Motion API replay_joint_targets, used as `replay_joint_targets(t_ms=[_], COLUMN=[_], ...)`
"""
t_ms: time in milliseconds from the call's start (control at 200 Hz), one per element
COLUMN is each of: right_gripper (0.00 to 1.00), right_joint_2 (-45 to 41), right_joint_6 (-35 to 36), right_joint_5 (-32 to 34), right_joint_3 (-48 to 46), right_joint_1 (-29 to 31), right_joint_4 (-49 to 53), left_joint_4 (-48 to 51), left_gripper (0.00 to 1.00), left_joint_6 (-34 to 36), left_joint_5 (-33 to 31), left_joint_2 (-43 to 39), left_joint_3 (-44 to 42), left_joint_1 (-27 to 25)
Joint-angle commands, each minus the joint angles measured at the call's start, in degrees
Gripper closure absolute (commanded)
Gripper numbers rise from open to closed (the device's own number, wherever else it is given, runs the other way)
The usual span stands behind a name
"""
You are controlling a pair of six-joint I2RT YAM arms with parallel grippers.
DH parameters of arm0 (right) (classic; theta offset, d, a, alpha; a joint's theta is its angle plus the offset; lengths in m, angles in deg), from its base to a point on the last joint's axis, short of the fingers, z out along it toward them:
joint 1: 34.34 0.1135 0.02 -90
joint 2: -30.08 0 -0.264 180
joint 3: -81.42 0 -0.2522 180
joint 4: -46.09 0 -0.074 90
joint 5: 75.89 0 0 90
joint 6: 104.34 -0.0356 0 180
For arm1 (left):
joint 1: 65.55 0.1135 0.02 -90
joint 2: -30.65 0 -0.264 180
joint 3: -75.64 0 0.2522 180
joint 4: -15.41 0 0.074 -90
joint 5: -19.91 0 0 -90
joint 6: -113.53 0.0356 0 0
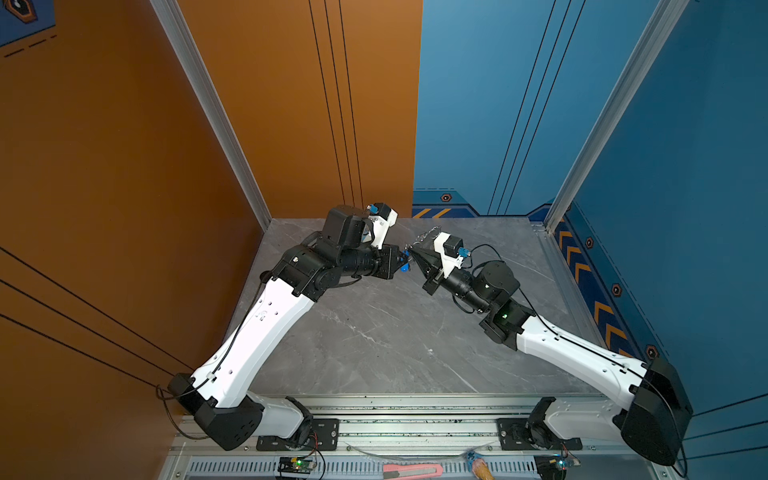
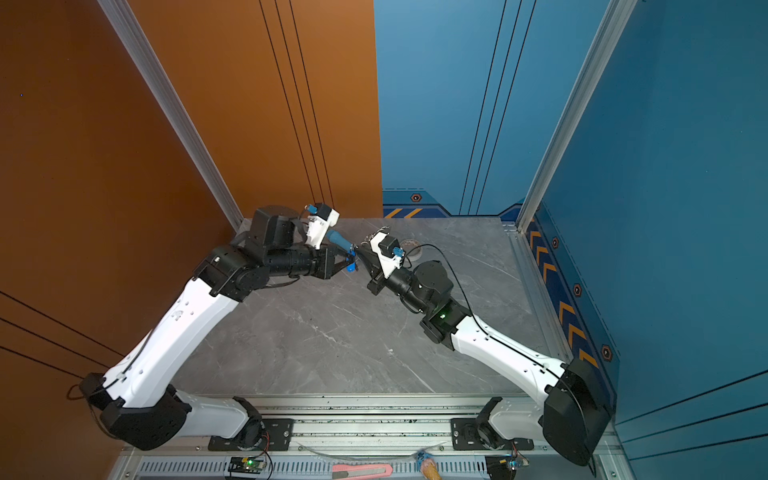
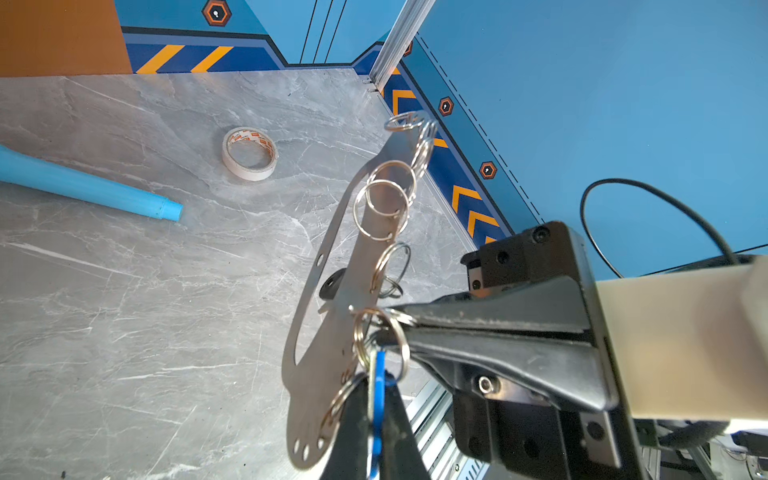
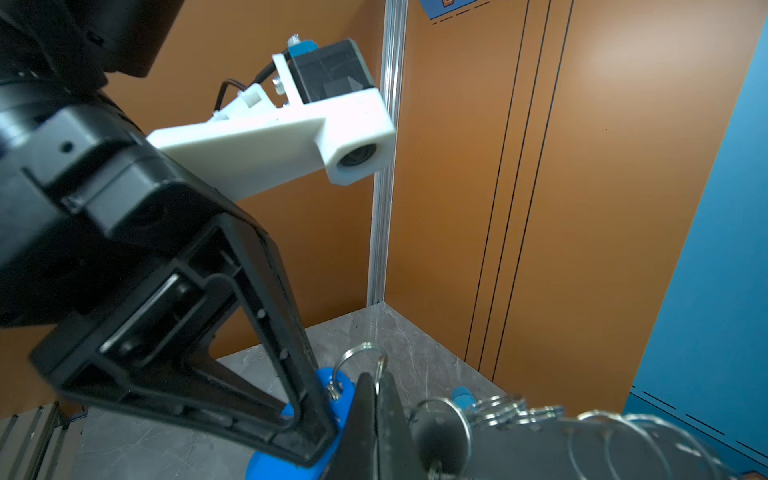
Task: Remove the keys from the keyring
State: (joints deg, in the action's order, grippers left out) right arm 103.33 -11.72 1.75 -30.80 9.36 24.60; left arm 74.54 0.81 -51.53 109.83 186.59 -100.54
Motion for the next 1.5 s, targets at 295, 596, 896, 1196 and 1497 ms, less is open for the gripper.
replay_joint_targets(t_ms=[295, 596, 896, 1196, 1497], right_gripper=[1.0, 1.0, 1.0, 1.0, 1.0], right_joint_2=[-3.9, -3.8, -5.2, -5.6, -6.6], right_joint_6=[6.6, 6.9, 8.5, 12.8, 33.8], right_joint_5=[-1.2, -0.3, 0.7, 2.0, 7.3], right_joint_3=[-0.5, -0.5, -2.1, -3.1, -2.0], right_joint_1=[0.7, 0.5, 0.3, 0.9, 9.0], right_joint_4=[3.6, 2.5, 2.0, 1.2, 8.4], left_joint_4=[-1.0, 4.7, 7.9, 13.2, 17.8], left_gripper=[1.0, 1.0, 1.0, 1.0, 1.0], left_joint_6=[-1.4, -2.9, -5.0, -8.1, -8.7], left_joint_5=[-1.4, -4.1, -5.2, -7.6, -7.6], left_joint_2=[-0.7, -0.2, -0.1, 0.3, 1.9], left_joint_3=[3.2, 5.6, 7.3, 8.6, 7.5], left_joint_1=[1.4, 2.7, 4.0, 3.5, 3.2])
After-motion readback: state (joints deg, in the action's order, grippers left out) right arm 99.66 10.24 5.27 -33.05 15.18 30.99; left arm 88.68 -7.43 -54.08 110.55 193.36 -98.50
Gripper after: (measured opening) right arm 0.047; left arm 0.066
